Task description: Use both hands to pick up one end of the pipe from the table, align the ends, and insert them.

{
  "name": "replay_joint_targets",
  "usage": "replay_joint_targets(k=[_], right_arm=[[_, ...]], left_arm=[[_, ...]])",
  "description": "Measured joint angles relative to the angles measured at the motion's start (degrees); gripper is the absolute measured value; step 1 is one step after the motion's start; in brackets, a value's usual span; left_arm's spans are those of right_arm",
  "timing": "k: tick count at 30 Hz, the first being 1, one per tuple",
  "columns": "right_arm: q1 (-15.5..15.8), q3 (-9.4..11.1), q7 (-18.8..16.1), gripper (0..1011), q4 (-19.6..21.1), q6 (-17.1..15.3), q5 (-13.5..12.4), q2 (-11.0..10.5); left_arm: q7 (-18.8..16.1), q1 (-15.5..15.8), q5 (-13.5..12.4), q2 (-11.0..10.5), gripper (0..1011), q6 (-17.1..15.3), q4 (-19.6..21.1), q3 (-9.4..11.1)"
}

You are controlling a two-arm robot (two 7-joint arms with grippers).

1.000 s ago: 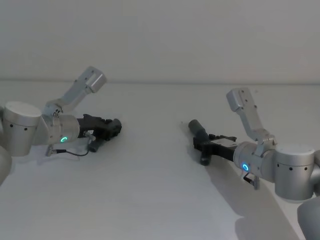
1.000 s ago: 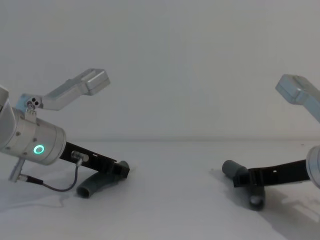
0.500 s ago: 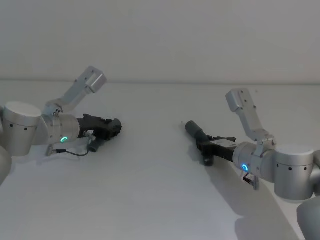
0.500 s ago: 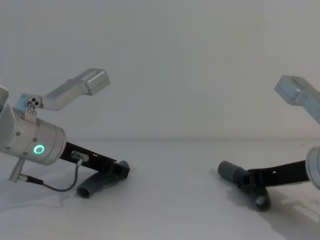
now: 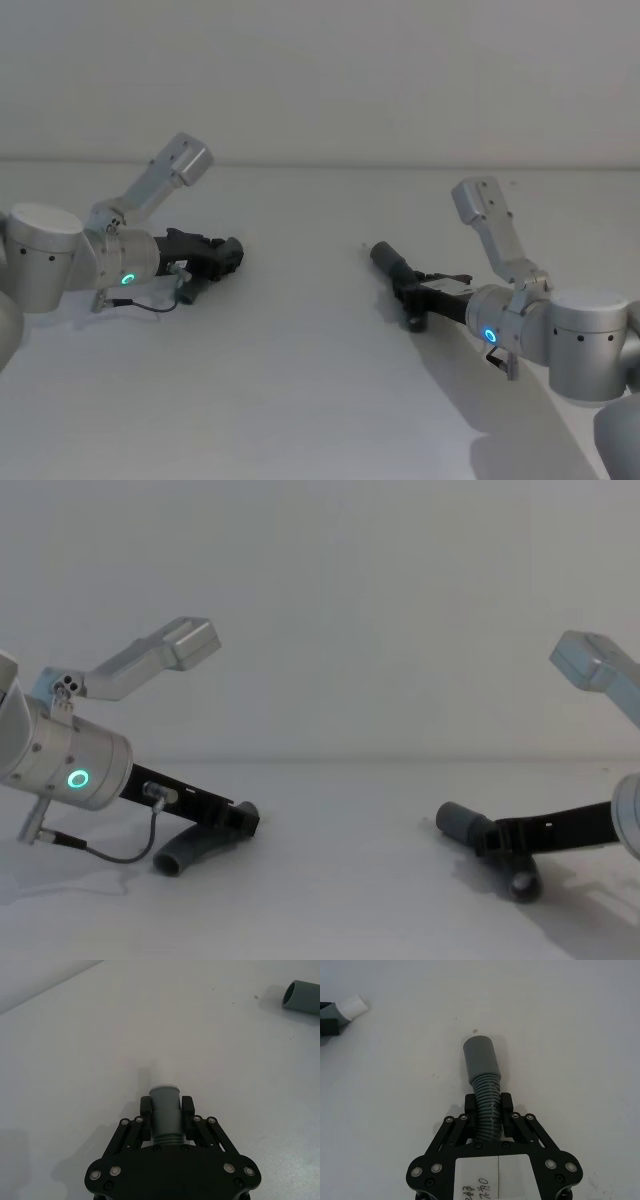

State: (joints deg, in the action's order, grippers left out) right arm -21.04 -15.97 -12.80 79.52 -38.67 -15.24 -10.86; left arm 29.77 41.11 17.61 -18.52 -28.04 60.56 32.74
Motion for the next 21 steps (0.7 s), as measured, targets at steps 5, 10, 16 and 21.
replay_joint_targets(k=[5,10,16,21], right_arm=[[0.24,-0.04,-0.54,282,0.03,1.16,0.12,-0.23],[0.58,-0.15,-1.61,283,0.38,3.86,0.14,-0.7],[0.96,-0.18,-2.8,283,1.17,7.01,0.07,-1.38],[1.49,0.01,-4.43,283,2.66,10.56,-0.38,-2.37]], left_arm=[[-0.21,-0.19,-0.3,-0.02,343,-0.13,0.62,0.0],[-0.93,-0.53,-0.85,-0.28,343,-0.38,2.38,-0.02],[-1.79,-0.88,-1.79,-0.94,343,-0.56,5.47,-0.11],[-1.93,-0.89,-2.64,-1.58,343,-0.55,7.93,0.01]])
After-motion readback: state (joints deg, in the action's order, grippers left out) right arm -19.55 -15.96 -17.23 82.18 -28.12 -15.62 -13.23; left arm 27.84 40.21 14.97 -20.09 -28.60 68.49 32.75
